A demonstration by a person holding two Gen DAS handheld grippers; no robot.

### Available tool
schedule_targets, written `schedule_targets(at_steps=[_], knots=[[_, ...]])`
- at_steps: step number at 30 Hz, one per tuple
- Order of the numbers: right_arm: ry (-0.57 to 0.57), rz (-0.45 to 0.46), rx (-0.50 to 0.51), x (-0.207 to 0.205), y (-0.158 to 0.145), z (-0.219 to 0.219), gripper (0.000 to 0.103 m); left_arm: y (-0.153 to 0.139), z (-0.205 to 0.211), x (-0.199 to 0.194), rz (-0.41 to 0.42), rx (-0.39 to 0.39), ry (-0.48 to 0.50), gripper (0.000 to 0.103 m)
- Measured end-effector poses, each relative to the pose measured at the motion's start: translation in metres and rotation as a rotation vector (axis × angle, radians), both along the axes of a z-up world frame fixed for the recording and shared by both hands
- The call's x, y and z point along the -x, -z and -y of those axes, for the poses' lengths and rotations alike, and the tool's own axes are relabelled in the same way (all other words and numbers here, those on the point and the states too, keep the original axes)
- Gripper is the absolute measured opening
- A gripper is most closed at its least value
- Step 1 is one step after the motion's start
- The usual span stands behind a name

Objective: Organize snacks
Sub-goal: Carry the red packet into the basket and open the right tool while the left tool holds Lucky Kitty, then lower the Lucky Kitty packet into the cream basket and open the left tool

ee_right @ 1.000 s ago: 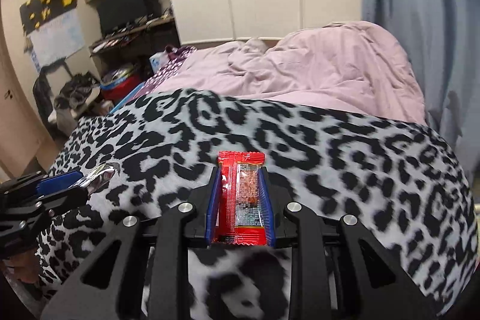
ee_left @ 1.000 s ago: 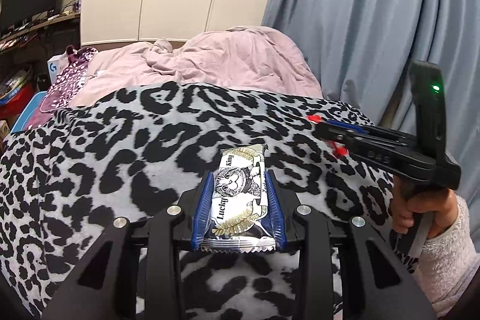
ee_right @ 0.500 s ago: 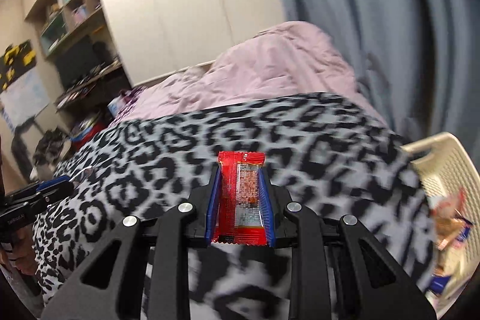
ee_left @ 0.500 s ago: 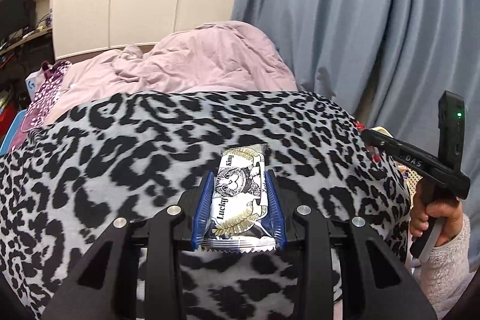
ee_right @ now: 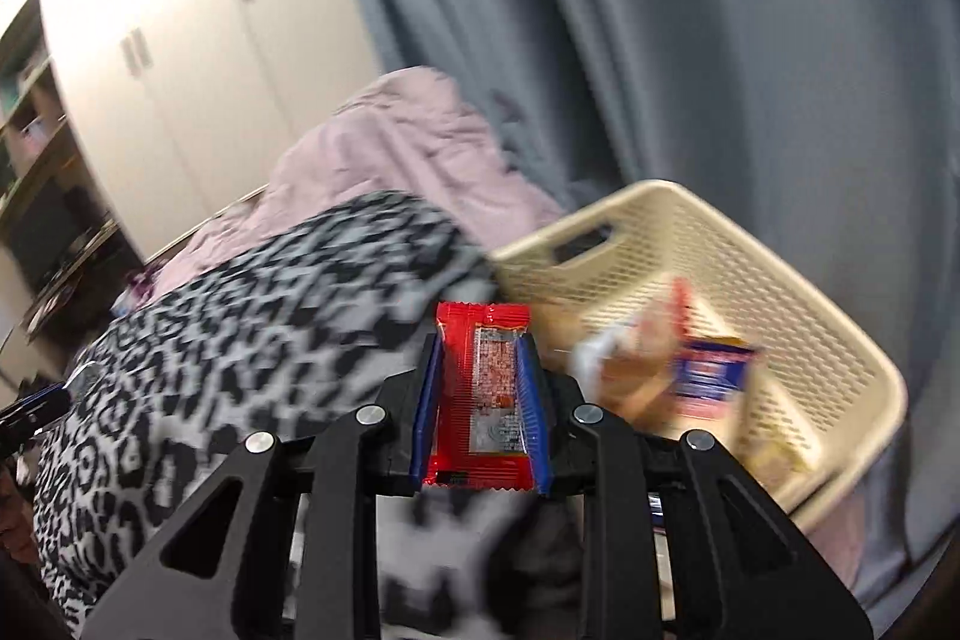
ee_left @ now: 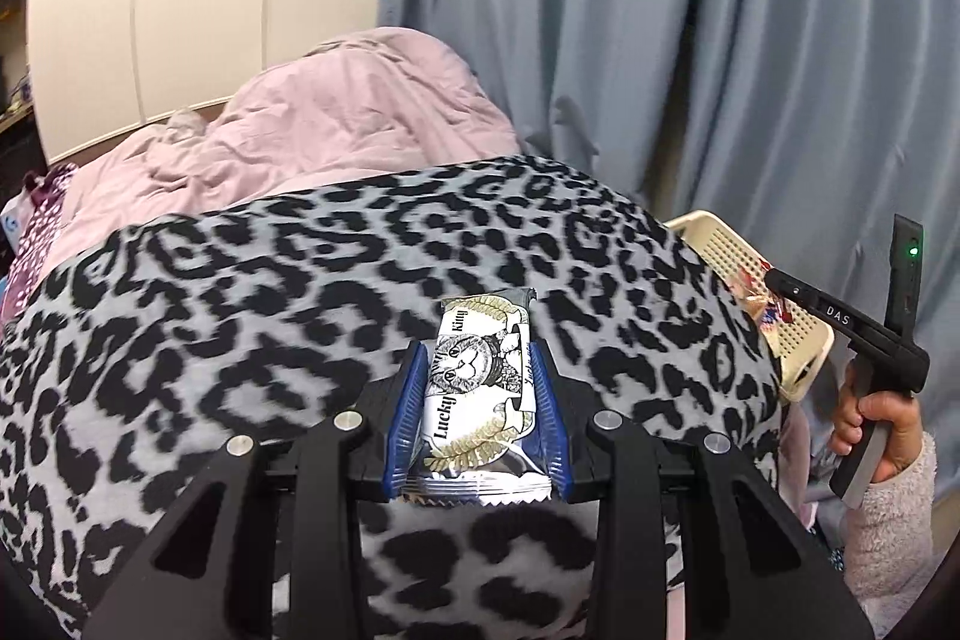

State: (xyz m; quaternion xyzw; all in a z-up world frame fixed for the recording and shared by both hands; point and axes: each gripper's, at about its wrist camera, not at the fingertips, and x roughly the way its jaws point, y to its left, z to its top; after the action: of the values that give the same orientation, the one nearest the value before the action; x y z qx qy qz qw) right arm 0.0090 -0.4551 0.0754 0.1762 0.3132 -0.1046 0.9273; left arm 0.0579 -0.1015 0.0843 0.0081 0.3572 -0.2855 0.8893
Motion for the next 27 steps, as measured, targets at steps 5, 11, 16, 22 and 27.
schedule_targets(at_steps=[5, 11, 16, 22, 27], knots=[[0.086, -0.011, -0.002, 0.023, 0.009, 0.033, 0.025, -0.002, 0.031, 0.001, 0.004, -0.012, 0.057, 0.035], [0.151, -0.019, -0.010, 0.039, 0.019, 0.058, 0.025, -0.006, 0.064, 0.007, 0.013, -0.026, 0.121, 0.035], [0.191, -0.029, -0.022, 0.045, 0.028, 0.071, 0.028, -0.008, 0.084, 0.009, 0.017, -0.030, 0.163, 0.035], [0.230, -0.035, -0.049, 0.050, 0.038, 0.084, 0.033, -0.011, 0.110, 0.014, 0.021, -0.034, 0.217, 0.035], [0.240, -0.028, -0.060, 0.059, 0.040, 0.090, 0.033, -0.015, 0.134, 0.021, 0.035, -0.037, 0.270, 0.035]])
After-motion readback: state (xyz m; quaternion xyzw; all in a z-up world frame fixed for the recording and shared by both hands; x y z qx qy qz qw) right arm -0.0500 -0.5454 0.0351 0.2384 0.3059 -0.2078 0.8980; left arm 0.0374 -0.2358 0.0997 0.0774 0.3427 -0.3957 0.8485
